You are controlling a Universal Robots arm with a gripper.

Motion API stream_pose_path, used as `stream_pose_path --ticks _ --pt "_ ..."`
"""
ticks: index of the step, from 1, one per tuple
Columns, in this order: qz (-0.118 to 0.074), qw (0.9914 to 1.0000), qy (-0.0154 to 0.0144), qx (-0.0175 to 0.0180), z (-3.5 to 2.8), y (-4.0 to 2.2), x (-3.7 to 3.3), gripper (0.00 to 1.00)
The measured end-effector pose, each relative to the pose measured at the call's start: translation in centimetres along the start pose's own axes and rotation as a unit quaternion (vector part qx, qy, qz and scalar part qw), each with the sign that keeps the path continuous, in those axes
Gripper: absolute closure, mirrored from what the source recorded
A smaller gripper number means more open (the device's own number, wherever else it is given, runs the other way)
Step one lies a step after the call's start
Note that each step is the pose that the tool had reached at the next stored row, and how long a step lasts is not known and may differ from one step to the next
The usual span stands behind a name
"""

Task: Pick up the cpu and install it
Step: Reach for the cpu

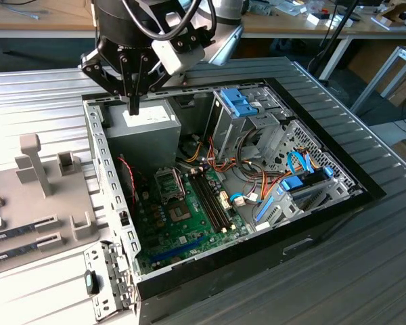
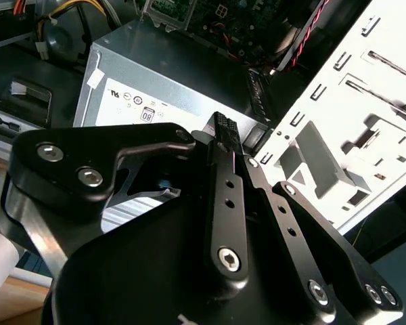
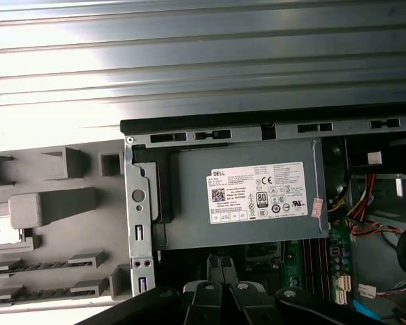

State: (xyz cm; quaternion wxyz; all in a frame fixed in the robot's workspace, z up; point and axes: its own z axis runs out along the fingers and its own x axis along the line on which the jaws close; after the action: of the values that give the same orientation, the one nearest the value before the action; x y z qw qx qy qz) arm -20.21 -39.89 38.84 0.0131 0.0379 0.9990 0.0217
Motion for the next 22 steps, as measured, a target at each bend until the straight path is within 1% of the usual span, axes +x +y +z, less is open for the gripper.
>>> stream_pose_path --ticks 22 --pt "0.0 1.0 0.0 0.0 0.06 -0.04 0.47 0.89"
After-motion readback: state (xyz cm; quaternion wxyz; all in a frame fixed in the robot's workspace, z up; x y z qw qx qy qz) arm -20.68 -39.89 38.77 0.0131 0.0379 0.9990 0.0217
